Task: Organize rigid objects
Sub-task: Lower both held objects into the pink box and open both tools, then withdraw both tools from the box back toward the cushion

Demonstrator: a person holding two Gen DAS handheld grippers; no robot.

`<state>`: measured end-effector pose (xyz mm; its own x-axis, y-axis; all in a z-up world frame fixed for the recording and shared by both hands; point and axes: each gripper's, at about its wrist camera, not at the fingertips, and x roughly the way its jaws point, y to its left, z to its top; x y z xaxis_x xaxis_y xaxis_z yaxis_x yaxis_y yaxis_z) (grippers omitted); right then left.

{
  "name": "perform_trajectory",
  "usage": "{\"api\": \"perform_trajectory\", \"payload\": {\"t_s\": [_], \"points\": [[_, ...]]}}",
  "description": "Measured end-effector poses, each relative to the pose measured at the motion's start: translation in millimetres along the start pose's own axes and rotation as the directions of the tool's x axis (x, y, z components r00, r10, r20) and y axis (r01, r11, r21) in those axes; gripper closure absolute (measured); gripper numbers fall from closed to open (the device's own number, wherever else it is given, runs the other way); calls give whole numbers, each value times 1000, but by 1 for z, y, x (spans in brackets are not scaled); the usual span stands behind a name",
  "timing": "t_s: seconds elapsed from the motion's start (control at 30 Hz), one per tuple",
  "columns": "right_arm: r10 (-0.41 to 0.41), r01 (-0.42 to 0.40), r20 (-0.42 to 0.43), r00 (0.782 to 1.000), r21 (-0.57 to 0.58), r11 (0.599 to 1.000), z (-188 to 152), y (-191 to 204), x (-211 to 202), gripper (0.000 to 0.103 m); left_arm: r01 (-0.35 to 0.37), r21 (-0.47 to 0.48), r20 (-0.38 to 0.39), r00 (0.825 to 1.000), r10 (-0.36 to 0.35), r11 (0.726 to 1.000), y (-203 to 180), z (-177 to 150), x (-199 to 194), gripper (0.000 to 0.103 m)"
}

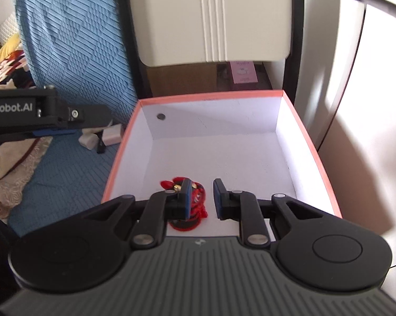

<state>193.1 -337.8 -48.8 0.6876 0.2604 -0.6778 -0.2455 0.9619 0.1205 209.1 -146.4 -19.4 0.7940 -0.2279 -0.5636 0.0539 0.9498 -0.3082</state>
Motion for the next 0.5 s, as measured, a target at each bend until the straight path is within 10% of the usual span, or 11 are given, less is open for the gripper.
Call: {"api": "perform_trajectory", "payload": {"t_s": [0.5], "points": [[32, -24, 106, 994, -83, 996, 18, 74, -74, 82, 5, -4, 152, 988, -4, 1000, 47, 10, -118, 34]]}}
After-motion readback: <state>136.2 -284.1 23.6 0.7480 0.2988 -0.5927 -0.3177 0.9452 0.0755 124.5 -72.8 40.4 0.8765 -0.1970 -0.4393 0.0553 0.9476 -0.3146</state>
